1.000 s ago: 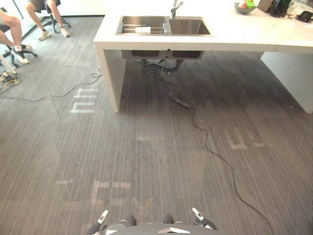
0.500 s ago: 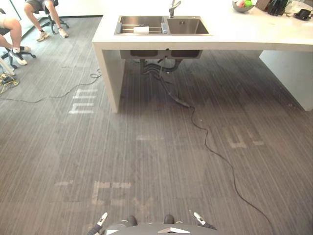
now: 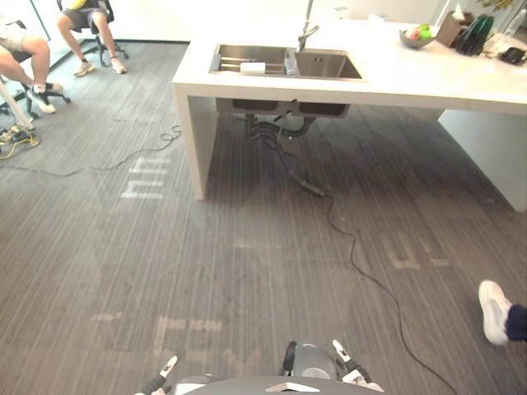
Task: Walk over to the sink, pick up the cup, carry it to the dishwasher, place the cup inside the dishwasher, then close the dishwasher door
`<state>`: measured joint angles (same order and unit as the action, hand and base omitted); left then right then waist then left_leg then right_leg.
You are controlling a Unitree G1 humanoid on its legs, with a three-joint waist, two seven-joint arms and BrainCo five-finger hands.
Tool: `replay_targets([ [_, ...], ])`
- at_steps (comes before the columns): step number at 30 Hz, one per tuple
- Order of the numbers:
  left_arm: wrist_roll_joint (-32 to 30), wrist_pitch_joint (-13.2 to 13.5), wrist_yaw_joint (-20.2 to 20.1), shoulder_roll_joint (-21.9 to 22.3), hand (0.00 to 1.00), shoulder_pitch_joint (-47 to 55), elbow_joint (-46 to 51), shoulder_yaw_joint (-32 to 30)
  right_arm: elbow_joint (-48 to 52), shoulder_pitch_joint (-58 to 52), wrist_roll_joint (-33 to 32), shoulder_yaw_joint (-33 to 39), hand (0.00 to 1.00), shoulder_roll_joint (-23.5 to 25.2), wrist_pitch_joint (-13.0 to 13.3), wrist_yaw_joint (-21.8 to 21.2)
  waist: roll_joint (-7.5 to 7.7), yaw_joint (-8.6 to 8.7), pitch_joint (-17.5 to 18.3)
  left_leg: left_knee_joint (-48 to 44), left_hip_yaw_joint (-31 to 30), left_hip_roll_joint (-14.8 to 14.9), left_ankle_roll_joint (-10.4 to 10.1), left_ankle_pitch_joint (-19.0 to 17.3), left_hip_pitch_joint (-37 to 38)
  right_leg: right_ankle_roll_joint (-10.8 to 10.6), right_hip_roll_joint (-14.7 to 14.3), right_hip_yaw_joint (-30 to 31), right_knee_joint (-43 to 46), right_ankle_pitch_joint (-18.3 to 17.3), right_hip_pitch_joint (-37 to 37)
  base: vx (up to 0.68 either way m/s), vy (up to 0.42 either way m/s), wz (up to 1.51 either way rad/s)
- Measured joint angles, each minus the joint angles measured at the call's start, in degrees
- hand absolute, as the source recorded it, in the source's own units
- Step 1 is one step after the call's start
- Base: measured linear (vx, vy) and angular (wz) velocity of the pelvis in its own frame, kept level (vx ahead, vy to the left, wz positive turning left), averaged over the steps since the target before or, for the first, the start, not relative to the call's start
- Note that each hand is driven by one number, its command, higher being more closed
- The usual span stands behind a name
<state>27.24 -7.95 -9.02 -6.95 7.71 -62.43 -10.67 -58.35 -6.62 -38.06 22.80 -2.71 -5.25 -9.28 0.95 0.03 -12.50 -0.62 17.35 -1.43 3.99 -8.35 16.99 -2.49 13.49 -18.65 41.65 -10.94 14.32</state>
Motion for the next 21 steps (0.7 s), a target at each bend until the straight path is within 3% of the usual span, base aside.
replay_targets([
  [3,3.59,7.95,0.79,2.36,0.0,-1.87,5.26,1.48,1.24,-1.7,1.25,3.35,0.0,1.44,-0.74,-0.14,-0.08,0.12,-0.9,-4.54,-0.29,1.98,-1.69,-4.06,-0.05,-0.17,-1.33,-1.98,-14.59,4.67,1.43,0.31,-0.11,0.15],
  [5,5.91,13.07,0.65,5.3,0.0,-6.18,12.05,2.69,1.23,-2.62,2.75,6.37,0.0,2.96,-1.26,-0.2,0.25,0.06,-2.86,-9.62,-0.99,4.27,-4.16,-8.5,0.26,0.09,-2.85,-1.96,-22.31,8.87,1.77,0.31,-0.158,0.17],
  [7,6.42,15.95,0.28,5.87,0.0,-7.78,16.23,5.66,1.22,-5.18,4.16,7.67,0.0,4.76,-1.5,-0.19,1.77,0.51,-2.69,-14.23,-2.31,5.17,-6.58,-13.06,0.31,0.07,-2.56,-0.58,-24.65,10.2,0.52,0.46,-0.281,0.23],
  [8,6.42,16.88,-0.01,6.14,0.0,-8.13,17.34,6.71,1.15,-5.95,4.68,7.82,0.0,4.96,-1.75,-0.17,1.78,0.49,-2.81,-15.67,-2.88,5.54,-7.47,-14.8,0.7,1.31,-2.32,-0.86,-24.15,13.21,0.18,0.66,-0.396,0.32],
  [9,6.36,18.02,-0.11,7.56,0.0,-8.62,20.27,9.08,1.34,-6.81,4.64,9.84,0.0,4.64,-2.46,-0.25,-0.81,1.31,-2.34,-17.07,-3.55,8.6,-9.02,-17.5,2.14,4.36,-3.28,-1.6,-15.89,11.57,1.95,0.39,-0.232,0.2],
  [10,6.36,18.03,-0.17,7.73,0.0,-8.67,20.85,9.43,1.4,-6.8,4.64,9.98,0.0,4.36,-2.46,-0.25,-1.39,1.44,-2.25,-17.13,-3.68,8.99,-9.09,-17.5,2.11,4.28,-3.36,-1.88,-14.6,10.28,2.33,0.48,-0.254,0.22],
  [11,6.36,18.42,-0.57,8.18,0.0,-8.94,23.37,10.32,1.43,-6.77,4.62,10.12,0.0,3.46,-2.44,-0.23,-2.7,1.57,-2.1,-17.67,-4.83,9.77,-8.95,-16.93,1.94,4.81,-3.4,-2.37,-10.07,5.85,3.98,0.39,-0.195,0.14],
  [14,6.48,18.42,-0.24,8.77,0.0,-7.87,28.36,10.84,3.62,-5.89,4.79,10.32,0.0,3.72,-2.39,-0.31,-3.05,1.8,-1.51,-28.06,-7.87,11.64,-8.41,-11.68,-0.69,5.02,-3.17,-3.24,-4.08,-1.93,2.84,0.54,-0.283,0.11],
  [16,8.18,18.4,-0.13,9.05,0.0,-5.98,32.4,10.98,4.11,-5.68,4.79,11.21,0.0,3.92,-1.01,-0.67,-4.1,1.81,-0.6,-40.33,-11.04,13.68,-11.06,-3.93,-6.3,4.75,-4.24,-4.28,-3.75,-5.48,0.12,0.56,-0.277,0.12],
  [17,8.68,18.59,-0.3,9.49,0.0,-4.75,35.2,11.11,4.08,-5.45,4.77,11.23,0.0,3.74,0.62,-0.86,-4.75,1.69,-0.39,-50.89,-13.43,15.05,-13.74,6.81,-11.73,4.79,-5.17,-4.6,-4.48,-7.6,-2.37,0.39,-0.152,0.08],
  [18,8.66,18.7,-0.52,9.69,0.0,-3.99,36.66,11.17,4.13,-4.84,4.77,11.1,0.0,3.46,1.39,-1.08,-4.81,1.54,-0.52,-56.69,-14.14,16.01,-13.91,10.2,-15.2,5.06,-5.83,-4.72,-5.05,-8.66,-3.56,0.48,-0.168,0.04],
  [20,9.2,18.02,-0.6,9.75,0.0,-1.2,44.05,11.2,3.4,-3.53,3.4,10.09,0.0,1.5,3.07,-1.89,-6.18,0.43,-1.15,-77.02,-14.32,16.08,-10.75,5.98,-27.39,5.81,-7.64,-5.11,-8.46,-10.91,-11.1,0.48,-0.075,-0.09],
  [21,9.83,17.78,-0.66,9.7,0.0,-0.55,45.99,11.22,3.44,-3.18,2.28,9.27,0.0,0.97,3.32,-1.94,-6.17,0.07,-1.15,-78.54,-13.83,15.39,-9.92,4.59,-29.81,5.7,-7.67,-5.35,-9.62,-10.87,-13.2,0.59,-0.059,-0.22],
])
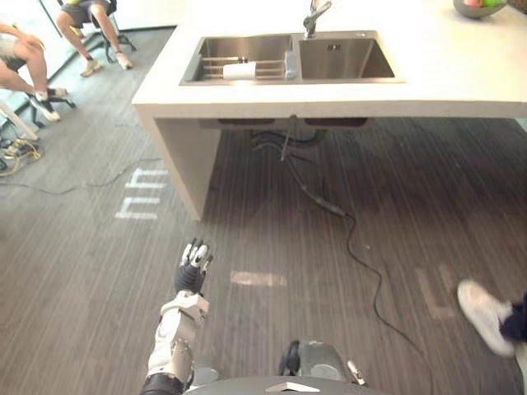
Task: Walk over to the sink, pick up the cup, carry it to the dishwasher, place the cup inside the dishwasher, then close the dishwasher door
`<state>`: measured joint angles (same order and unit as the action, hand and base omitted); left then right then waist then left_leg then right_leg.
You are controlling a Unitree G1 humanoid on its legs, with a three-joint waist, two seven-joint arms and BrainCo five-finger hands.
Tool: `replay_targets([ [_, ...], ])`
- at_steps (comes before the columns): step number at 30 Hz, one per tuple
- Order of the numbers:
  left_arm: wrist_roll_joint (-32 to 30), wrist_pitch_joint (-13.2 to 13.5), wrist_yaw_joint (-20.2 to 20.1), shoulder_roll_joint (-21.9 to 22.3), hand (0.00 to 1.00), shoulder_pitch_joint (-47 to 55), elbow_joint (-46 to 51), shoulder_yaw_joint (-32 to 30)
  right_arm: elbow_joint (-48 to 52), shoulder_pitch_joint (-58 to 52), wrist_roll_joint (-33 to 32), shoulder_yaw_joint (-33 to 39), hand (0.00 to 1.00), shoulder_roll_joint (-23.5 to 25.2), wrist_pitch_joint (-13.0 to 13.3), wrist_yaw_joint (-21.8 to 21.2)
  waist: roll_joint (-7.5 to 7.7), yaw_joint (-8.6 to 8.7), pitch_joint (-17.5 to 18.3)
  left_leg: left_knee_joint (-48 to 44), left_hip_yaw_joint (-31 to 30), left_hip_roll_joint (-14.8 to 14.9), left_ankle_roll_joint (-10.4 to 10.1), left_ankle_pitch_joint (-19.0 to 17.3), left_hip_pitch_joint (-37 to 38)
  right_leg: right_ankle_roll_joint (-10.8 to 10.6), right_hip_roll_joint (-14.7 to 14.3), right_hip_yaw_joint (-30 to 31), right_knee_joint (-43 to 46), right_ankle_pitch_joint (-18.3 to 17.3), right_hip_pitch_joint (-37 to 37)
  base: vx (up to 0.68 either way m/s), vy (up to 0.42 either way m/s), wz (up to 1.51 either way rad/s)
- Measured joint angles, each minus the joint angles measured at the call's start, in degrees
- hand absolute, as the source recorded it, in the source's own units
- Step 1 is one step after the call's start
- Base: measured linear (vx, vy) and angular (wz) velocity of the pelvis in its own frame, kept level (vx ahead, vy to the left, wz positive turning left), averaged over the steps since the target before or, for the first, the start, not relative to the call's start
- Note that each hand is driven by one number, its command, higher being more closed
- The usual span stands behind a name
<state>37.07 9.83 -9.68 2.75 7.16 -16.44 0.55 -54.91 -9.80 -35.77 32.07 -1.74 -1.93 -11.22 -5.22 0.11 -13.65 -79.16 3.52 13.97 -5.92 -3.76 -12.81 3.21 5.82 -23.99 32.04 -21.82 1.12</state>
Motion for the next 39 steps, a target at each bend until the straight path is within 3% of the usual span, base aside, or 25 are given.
replay_targets([
  [3,0.9,-0.16,-1.08,-0.67,0.0,1.45,9.62,0.55,3.18,2.42,-2.75,-4.38,0.0,-1.68,0.44,-1.18,1.38,-2.95,-0.04,12.51,8.42,-1.66,3.19,-5.47,-7.11,-2.5,0.83,1.85,-8.2,1.36,-8.11,0.51,-0.006,-0.48],
  [5,0.93,0.59,-0.92,-0.66,0.0,1.67,18.3,0.76,7.84,4.23,-2.01,-9.13,0.0,-3.22,0.59,-2.16,2.81,-3.43,-0.34,35.78,14.12,-5.14,4.38,-5.67,-8.01,-3.48,3.36,4.0,-12.36,1.91,-12.89,0.56,0.09,-0.41],
  [6,0.95,0.99,-0.62,-0.69,0.0,1.67,20.44,0.73,8.58,4.51,-1.26,-9.86,0.0,-3.57,0.63,-2.07,2.91,-3.52,-0.28,41.9,14.81,-6.29,4.07,-4.43,-7.87,-3.49,3.95,4.71,-12.71,1.91,-13.62,0.58,0.135,-0.39],
  [7,0.96,2.11,-0.43,-0.96,0.0,1.29,23.91,0.36,9.02,4.68,0.8,-10.08,0.0,-3.83,0.59,-1.94,2.8,-3.71,-0.34,53.27,16.18,-8.16,2.9,-0.33,-7.16,-3.52,4.75,6.05,-12.73,1.9,-15.17,0.72,0.237,-0.33],
  [8,0.95,3.26,-0.38,-1.76,0.0,0.51,25.79,-0.26,8.78,4.21,2.67,-9.94,0.0,-3.88,0.31,-1.71,2.51,-3.66,-0.34,62.38,17.2,-10.07,1.64,5.31,-4.98,-5.55,4.98,7.44,-12.41,1.85,-17.57,0.6,0.209,-0.3],
  [9,0.94,3.94,-0.42,-2.15,0.0,0.19,26.19,-0.56,8.52,3.49,3.28,-9.86,0.0,-3.95,-0.22,-1.09,2.1,-3.79,-0.08,65.38,17.05,-10.72,1.63,7.03,-3.75,-6.65,4.94,8.23,-11.87,1.55,-19.07,0.63,0.302,-0.34],
  [10,0.98,5.06,-0.42,-2.73,0.0,0.27,26.74,-0.93,7.65,2.39,4.36,-9.27,0.0,-4.35,-1.04,-0.47,0.69,-4.34,0.86,67.64,16.16,-10.0,2.7,6.77,-1.85,-8.09,3.89,10.07,-10.83,0.57,-20.54,0.49,0.305,-0.52],
  [11,1.04,6.18,-0.39,-4.28,0.0,-1.27,25.27,-2.08,4.03,3.22,4.78,-8.17,0.0,-3.06,-2.44,0.77,2.57,-5.15,1.55,62.68,16.01,-11.29,10.67,8.05,-2.14,-7.91,5.53,12.55,-9.54,-0.38,-22.04,0.82,0.457,-0.42],
  [12,1.05,6.12,0.65,-5.13,0.0,-3.24,25.6,-4.01,2.04,3.56,4.99,-7.03,0.0,-1.67,-4.45,1.31,4.26,-5.16,2.34,55.93,15.31,-11.4,10.36,2.06,-5.02,-7.91,6.31,15.29,-7.33,2.88,-20.19,0.67,0.359,-0.3],
  [14,0.95,5.72,1.8,-4.91,0.0,-4.23,27.86,-4.81,0.77,3.92,6.31,-3.72,0.0,-0.76,-5.64,1.46,5.15,-6.1,2.18,52.36,15.41,-11.96,10.69,-1.44,-5.36,-9.25,7.02,18.23,-4.63,5.88,-19.26,0.54,0.283,-0.06],
  [15,0.38,4.27,3.72,-4.92,0.0,-5.12,31.48,-5.15,-2.79,4.55,9.23,2.03,0.0,-0.78,-6.66,1.3,6.32,-5.58,2.78,51.59,15.21,-14.76,11.74,-5.28,-3.04,-13.76,9.06,21.14,4.74,14.06,-16.08,0.55,0.281,0.14],
  [16,-0.12,3.53,4.4,-5.04,0.0,-5.56,32.45,-5.23,-3.92,4.78,10.43,3.07,0.0,-0.98,-6.57,1.23,6.47,-5.36,2.88,52.48,15.08,-15.8,12.08,-6.09,-1.65,-17.82,9.87,22.34,9.19,18.8,-14.14,0.65,0.303,0.3],
  [17,-0.24,2.65,5.2,-5.38,0.0,-5.93,34.1,-5.72,-5.54,4.61,11.96,4.76,0.0,-1.07,-5.87,1.2,6.59,-4.72,3.06,54.02,14.86,-17.06,12.13,-6.91,0.65,-20.29,10.33,24.35,16.65,24.32,-10.48,0.48,0.205,0.18],
  [18,-1.45,1.32,7.35,-6.05,0.0,-5.9,36.75,-6.89,-5.43,5.56,12.61,6.66,0.0,-1.03,-4.34,0.97,6.15,-3.73,3.28,56.24,14.71,-17.98,12.08,-7.91,4.48,-19.97,10.85,24.57,31.47,24.67,-2.01,0.45,0.19,0.09],
  [19,-1.59,1.22,7.81,-6.18,0.0,-5.89,37.04,-7.02,-5.29,5.69,12.6,6.74,0.0,-1.13,-4.2,0.98,6.01,-3.6,3.35,56.64,14.71,-18.04,12.22,-7.92,5.29,-19.63,11.01,24.12,33.49,24.33,-0.68,0.42,0.164,0.04],
  [21,-3.42,1.08,9.83,-6.61,0.0,-5.94,37.79,-6.98,-4.49,5.44,10.83,6.99,0.0,-1.62,-3.9,0.9,5.04,-2.59,3.81,59.99,14.08,-18.05,12.89,-8.09,11.08,-14.37,12.31,19.54,40.24,21.28,5.64,0.37,0.116,0.08],
  [22,-3.72,1.39,10.77,-6.87,0.0,-5.98,37.56,-6.74,-4.5,5.38,8.65,7.23,0.0,-1.95,-3.95,-0.04,4.46,-2.02,4.15,63.18,13.51,-17.71,12.82,-8.06,14.7,-9.31,13.05,15.87,39.72,17.91,9.19,0.38,0.074,0.1],
  [23,-4.22,2.17,11.13,-7.15,0.0,-6.14,36.49,-6.57,-4.42,5.37,7.85,7.5,0.0,-2.29,-4.05,-1.07,4.09,-1.73,4.36,65.1,13.01,-16.94,12.29,-8.07,17.46,-6.52,13.14,12.69,35.62,14.72,12.11,0.38,0.048,0.13],
  [24,-4.95,2.9,11.68,-7.25,0.0,-6.39,35.65,-6.46,-4.38,5.33,7.89,7.46,0.0,-2.32,-4.06,-1.37,4.0,-1.5,4.39,65.83,12.56,-16.5,11.87,-8.12,18.46,-6.06,12.93,11.27,32.32,13.61,13.1,0.36,-0.018,0.28],
  [25,-6.24,4.52,12.78,-7.27,0.0,-7.44,33.31,-5.54,-4.56,5.05,8.39,7.39,0.0,-2.25,-4.49,-2.2,3.55,-0.83,4.25,66.3,11.17,-15.51,10.66,-8.6,19.43,-5.76,11.33,9.51,21.98,12.05,13.98,0.41,-0.139,0.56],
  [26,-7.14,6.2,13.33,-7.64,0.0,-8.56,30.59,-4.68,-4.87,4.32,9.44,7.28,0.0,-1.44,-4.86,-2.79,4.74,-0.44,4.93,66.02,9.35,-15.05,9.33,-9.4,19.64,-6.18,8.48,9.76,8.77,13.27,13.56,0.34,-0.137,0.69],
  [27,-7.45,6.85,13.29,-8.25,0.0,-8.78,29.48,-4.28,-5.33,3.75,9.89,7.06,0.0,-0.64,-5.37,-3.13,5.85,-0.23,5.32,65.87,8.21,-15.52,8.71,-9.82,19.73,-5.78,7.74,10.14,2.09,17.55,12.97,0.42,-0.238,0.72],
  [28,-8.43,7.77,13.17,-9.0,0.0,-8.73,27.34,-3.63,-6.94,2.71,10.85,6.26,0.0,0.51,-6.0,-3.7,8.41,-0.16,6.36,65.56,6.14,-16.81,7.51,-10.73,20.23,-5.68,7.66,10.11,-3.48,19.02,12.12,0.35,-0.235,0.34],
  [32,-9.27,8.91,13.02,-5.22,0.0,-8.5,22.99,-1.81,-7.03,2.01,13.76,5.68,0.0,-1.19,-7.02,-5.07,3.14,-1.68,7.26,64.17,5.77,-12.09,5.17,-11.77,20.05,-5.91,2.25,8.74,-13.71,17.9,6.63,0.27,-0.177,-0.19],
  [39,-12.56,8.2,12.62,-5.08,0.0,-12.01,14.76,2.06,-6.87,2.04,13.68,6.47,0.0,-0.9,-6.77,-3.7,2.71,-1.26,8.43,67.6,4.17,-11.53,4.6,-6.81,20.85,-5.22,-0.44,9.18,-24.6,22.11,2.59,0.1,-0.079,-0.13],
])
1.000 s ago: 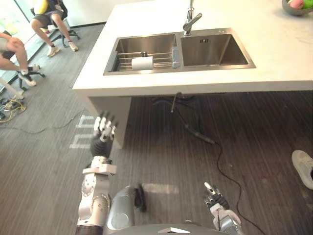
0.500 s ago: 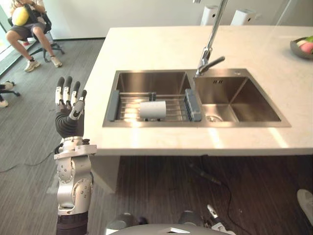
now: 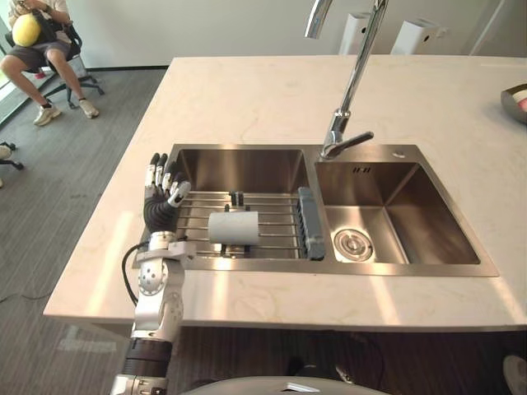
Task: Walk over to the sink, pick up the cup, carry it to the dishwasher, place the cup inside the dishwasher, then close the dishwasher door
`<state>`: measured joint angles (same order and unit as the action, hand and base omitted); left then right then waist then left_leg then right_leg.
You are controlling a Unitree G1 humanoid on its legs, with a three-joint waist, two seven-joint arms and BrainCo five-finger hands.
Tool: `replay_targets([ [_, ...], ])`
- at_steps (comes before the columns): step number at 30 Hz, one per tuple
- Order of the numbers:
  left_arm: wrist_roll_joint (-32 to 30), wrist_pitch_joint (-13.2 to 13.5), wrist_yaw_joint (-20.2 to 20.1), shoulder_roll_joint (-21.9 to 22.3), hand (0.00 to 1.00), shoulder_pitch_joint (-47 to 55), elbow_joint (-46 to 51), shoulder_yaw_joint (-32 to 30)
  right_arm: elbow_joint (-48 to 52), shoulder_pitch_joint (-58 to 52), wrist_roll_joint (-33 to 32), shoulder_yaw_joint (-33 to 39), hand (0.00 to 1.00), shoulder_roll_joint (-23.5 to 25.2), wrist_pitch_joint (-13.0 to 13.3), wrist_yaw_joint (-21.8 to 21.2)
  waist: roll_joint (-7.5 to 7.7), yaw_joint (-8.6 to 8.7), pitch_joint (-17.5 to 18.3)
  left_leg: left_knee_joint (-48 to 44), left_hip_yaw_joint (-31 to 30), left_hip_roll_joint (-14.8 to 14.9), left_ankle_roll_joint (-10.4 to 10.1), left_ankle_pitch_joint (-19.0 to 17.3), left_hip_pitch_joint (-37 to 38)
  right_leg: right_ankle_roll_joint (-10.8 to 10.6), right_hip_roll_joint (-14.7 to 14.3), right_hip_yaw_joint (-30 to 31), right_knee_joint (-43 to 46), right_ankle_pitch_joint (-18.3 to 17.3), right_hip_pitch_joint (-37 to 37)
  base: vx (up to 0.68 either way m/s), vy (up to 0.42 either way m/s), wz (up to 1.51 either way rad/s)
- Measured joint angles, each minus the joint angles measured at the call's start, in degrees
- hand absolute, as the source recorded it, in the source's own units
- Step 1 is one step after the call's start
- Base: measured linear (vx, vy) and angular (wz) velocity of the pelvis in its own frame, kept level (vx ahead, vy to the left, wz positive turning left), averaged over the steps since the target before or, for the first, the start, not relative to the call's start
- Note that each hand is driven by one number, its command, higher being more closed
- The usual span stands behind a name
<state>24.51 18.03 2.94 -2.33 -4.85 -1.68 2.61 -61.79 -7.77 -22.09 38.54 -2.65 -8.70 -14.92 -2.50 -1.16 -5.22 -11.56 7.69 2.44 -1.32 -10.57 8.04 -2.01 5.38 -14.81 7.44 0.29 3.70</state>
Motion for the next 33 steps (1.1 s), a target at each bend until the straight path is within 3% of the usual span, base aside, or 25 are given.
replay_targets([
  [2,-0.33,-0.99,0.37,0.0,0.0,-0.72,-1.63,0.37,0.06,0.23,-0.02,-0.02,0.0,0.01,0.08,1.5,-0.22,0.33,0.04,1.63,-0.04,-0.32,-0.14,0.9,-0.45,0.05,-0.4,-0.03,-3.49,2.12,-0.33,0.04,-0.004,-0.02],
  [6,-6.97,-3.11,2.55,-0.94,0.0,-0.77,-2.97,1.36,0.08,-0.27,0.01,-0.26,0.0,0.47,0.73,4.01,-0.15,0.74,0.03,2.69,-0.15,-1.12,-0.37,2.15,0.11,-0.06,-0.63,-0.35,-9.18,5.2,-3.69,0.0,0.004,0.04],
  [11,-24.84,-4.51,4.67,-4.57,0.0,-1.05,-2.91,5.31,1.07,-0.49,-0.15,-4.86,0.0,0.3,2.91,5.09,-0.28,0.9,0.07,3.03,-0.09,-1.27,-0.47,2.17,-0.5,0.07,-0.68,-0.8,-12.52,7.78,-3.92,-0.06,0.019,0.05],
  [13,-29.01,-5.21,5.17,-5.31,0.0,-1.42,-2.49,6.87,2.26,-0.68,-0.44,-6.34,0.0,0.27,3.55,5.53,-0.55,1.21,0.03,4.25,-0.05,-0.69,-0.84,1.76,-0.38,0.22,-0.93,-1.29,-12.55,7.94,-3.57,-0.11,0.012,0.13],
  [15,-32.87,-6.44,5.77,-5.96,0.0,-2.93,-1.27,8.67,2.5,-0.6,-1.42,-6.81,0.0,-0.13,4.04,5.64,-1.91,1.59,-0.48,5.07,-0.04,1.35,-0.8,-1.35,-0.32,0.78,-2.84,-1.94,-12.61,8.41,-3.22,-0.11,0.001,0.05],
  [16,-34.96,-6.98,6.22,-7.15,0.0,-3.32,-0.48,9.27,2.48,-0.34,-2.03,-6.93,0.0,0.09,4.36,6.04,-1.37,1.3,-0.85,4.51,0.68,1.85,-1.34,-2.05,-0.47,0.93,-3.28,-1.54,-12.63,8.77,-3.29,-0.16,-0.019,-0.23],
  [22,-44.29,-9.23,7.93,-10.23,0.0,-4.33,3.14,11.23,2.82,-2.86,-3.49,-8.96,0.0,0.22,6.06,7.91,-1.85,3.16,-0.81,4.89,1.5,3.23,-3.94,-2.28,-0.29,2.4,-4.77,-1.6,-12.63,8.28,-2.84,-0.04,-0.037,-0.11],
  [25,-47.87,-10.12,8.24,-10.68,0.0,-5.44,3.18,11.82,2.5,-3.23,-4.79,-8.97,0.0,-0.29,6.83,7.97,-3.51,4.12,-0.59,4.7,1.08,3.98,-4.3,-0.56,-1.35,2.92,-5.45,-1.47,-12.61,8.14,-1.31,0.1,-0.025,-0.02],
  [33,-55.11,-13.06,10.6,-12.36,0.0,-6.83,3.16,14.06,1.71,-2.83,-5.84,-9.21,0.0,-0.31,7.06,7.96,-3.07,4.34,-0.84,4.65,-1.47,2.56,-3.88,4.34,-1.43,4.09,-4.65,-1.64,-12.62,6.73,-1.5,0.02,0.0,0.01],
])
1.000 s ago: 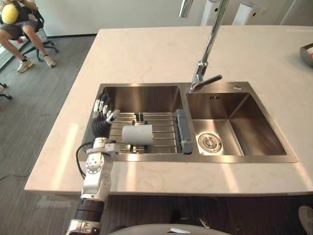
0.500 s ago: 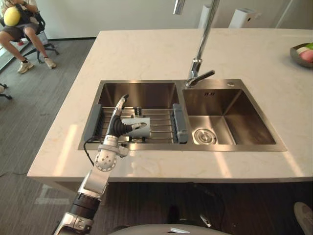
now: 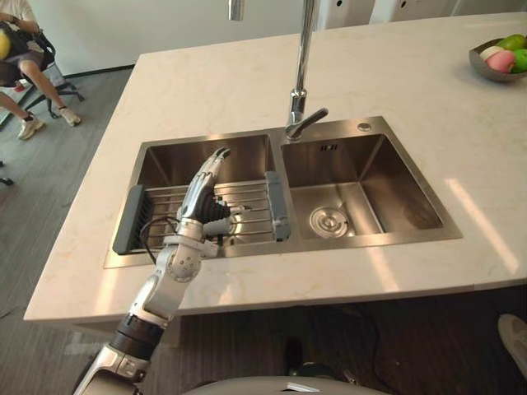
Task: Walk over to the sink, pick up the cup, carry it to the dishwasher, place the cup inside the dishwasher, then close the dishwasher door
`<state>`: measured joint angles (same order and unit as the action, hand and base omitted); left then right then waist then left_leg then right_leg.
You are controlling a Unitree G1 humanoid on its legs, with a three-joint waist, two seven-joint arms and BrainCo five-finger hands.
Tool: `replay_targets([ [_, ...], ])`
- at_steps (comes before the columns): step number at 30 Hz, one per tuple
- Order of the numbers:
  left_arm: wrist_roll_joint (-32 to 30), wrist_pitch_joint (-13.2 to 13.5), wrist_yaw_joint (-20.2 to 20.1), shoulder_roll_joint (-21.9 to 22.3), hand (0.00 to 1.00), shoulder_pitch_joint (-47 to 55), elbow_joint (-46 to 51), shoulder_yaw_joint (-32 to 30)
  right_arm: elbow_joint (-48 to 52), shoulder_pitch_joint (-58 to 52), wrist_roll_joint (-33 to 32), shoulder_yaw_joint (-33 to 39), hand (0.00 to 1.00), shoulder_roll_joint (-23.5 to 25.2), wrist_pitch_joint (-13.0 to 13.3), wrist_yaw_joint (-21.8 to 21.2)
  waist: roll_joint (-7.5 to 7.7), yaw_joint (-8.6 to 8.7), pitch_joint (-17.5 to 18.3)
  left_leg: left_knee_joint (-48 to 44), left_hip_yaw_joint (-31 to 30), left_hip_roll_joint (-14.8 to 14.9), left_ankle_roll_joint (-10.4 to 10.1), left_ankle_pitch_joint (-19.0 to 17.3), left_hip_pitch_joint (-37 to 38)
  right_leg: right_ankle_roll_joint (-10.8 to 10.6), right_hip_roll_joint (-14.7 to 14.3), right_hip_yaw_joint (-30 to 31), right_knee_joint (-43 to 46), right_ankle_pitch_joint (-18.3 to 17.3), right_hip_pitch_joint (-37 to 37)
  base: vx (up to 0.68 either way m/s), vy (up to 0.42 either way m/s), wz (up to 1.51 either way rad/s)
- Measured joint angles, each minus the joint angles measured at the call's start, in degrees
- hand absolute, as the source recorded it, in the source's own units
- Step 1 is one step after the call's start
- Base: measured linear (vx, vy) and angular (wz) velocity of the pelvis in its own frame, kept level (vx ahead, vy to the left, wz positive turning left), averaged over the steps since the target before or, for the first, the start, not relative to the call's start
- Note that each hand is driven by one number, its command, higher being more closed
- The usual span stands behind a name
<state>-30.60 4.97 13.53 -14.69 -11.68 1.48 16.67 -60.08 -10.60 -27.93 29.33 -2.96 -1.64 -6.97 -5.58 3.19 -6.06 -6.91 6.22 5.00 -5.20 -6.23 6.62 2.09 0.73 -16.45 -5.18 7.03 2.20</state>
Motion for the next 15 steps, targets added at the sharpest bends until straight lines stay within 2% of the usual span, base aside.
replay_targets([
  [5,-4.87,-5.55,-1.68,0.29,0.0,-0.08,-5.46,1.92,-1.62,0.77,-0.99,-2.25,0.0,-1.0,0.16,0.01,0.07,0.12,-0.05,0.02,-0.01,0.11,0.22,0.44,-0.01,0.09,0.0,-0.4,0.0,-0.06,0.05,-0.01,0.073,-0.01],
  [10,-9.12,-9.52,-4.42,0.36,0.0,-0.04,-9.74,2.05,-1.63,0.78,-0.98,-2.39,0.0,-0.82,-0.15,0.02,0.77,0.27,-0.5,0.24,0.0,0.15,0.54,0.2,-0.86,-0.05,0.26,-1.76,0.0,0.11,0.94,-0.04,0.099,0.02],
  [12,-11.09,-11.4,-4.16,0.63,0.0,-0.05,-10.71,2.0,-1.63,0.79,-1.02,-2.45,0.0,-0.86,-0.35,0.02,0.74,0.34,-0.51,0.42,0.0,0.38,0.95,-0.59,-1.57,-0.31,0.17,-2.15,0.0,0.64,1.56,-0.04,0.112,0.04],
  [14,-12.61,-12.7,-3.16,1.18,0.0,-0.66,-10.66,1.63,-1.63,0.75,-2.21,-2.43,0.0,-1.17,-0.76,-0.01,-0.1,0.59,-0.63,1.3,-0.06,1.68,0.12,-3.31,-1.32,-0.1,-0.87,-3.17,-0.01,1.47,1.7,-0.04,0.136,0.01],
  [15,-13.55,-13.68,-2.54,1.17,0.0,-0.74,-10.78,1.45,-1.6,0.84,-2.59,-2.96,0.0,-1.07,-1.06,-0.03,0.42,0.49,-0.91,1.05,0.34,1.65,0.49,-4.02,-1.39,-0.15,-0.77,-3.1,-0.01,1.95,1.41,-0.06,0.135,-0.1],
])
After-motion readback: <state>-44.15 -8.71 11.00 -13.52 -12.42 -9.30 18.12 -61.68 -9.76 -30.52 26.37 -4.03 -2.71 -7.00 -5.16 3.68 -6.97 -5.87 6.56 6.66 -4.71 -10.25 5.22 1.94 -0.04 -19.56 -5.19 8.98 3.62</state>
